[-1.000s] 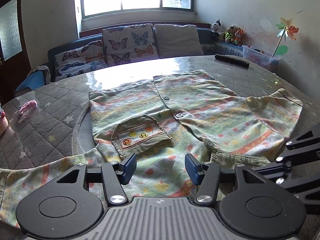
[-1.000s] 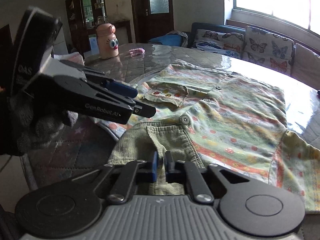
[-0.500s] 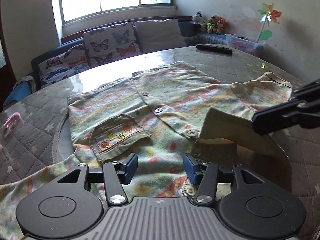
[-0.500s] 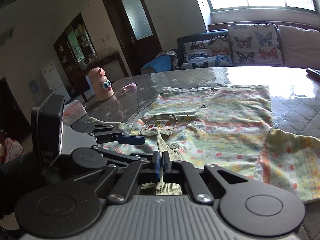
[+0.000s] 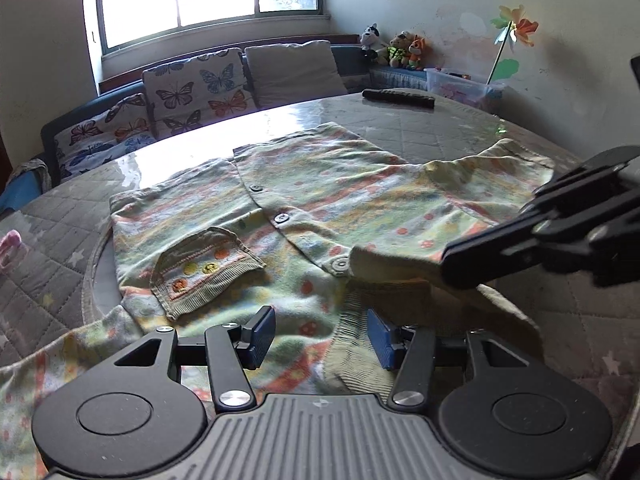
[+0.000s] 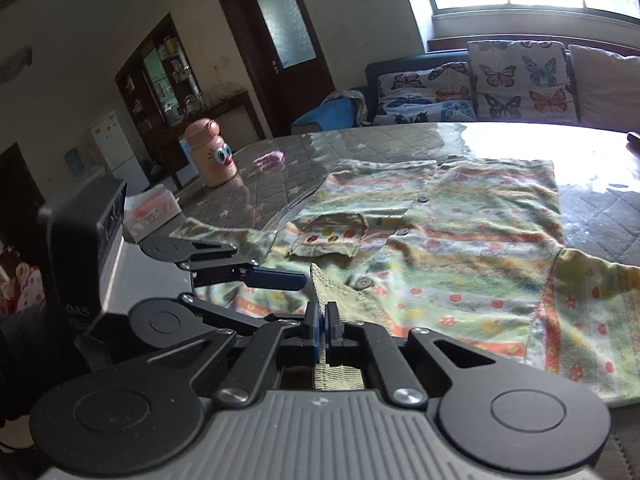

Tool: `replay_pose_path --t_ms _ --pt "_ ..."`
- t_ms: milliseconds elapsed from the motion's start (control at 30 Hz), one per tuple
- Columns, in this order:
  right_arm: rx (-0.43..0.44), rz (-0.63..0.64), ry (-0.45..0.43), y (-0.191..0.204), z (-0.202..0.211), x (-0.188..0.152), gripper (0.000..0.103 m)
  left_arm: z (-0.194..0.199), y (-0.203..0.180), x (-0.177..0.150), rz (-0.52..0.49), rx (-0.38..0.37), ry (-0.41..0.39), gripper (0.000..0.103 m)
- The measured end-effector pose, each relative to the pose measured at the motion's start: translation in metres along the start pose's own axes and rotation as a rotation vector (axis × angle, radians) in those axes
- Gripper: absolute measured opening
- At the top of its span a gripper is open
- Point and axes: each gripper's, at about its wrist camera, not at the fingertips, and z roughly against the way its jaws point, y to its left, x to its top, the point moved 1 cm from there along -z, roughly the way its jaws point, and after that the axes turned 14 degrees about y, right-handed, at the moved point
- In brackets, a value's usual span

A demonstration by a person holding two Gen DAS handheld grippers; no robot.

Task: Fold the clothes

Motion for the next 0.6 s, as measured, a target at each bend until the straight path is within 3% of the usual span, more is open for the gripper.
replay_pose_path --t_ms 333,500,600 --pt "0.031 0.058 0.094 0.009 -0.019 -0.006 0.009 0.031 0.005 -0.028 0.021 -0.061 -0.015 0.054" --pt "0.028 0.057 0.054 0.008 -0.008 -0.001 0.009 0.054 0.015 -0.031 0.031 -0.038 -0.057 0.055" --pt "-0.015 0.027 0.034 -0.002 -0.012 0.005 0.009 0.063 0.022 -0.025 0.052 -0.025 -0.093 0.055"
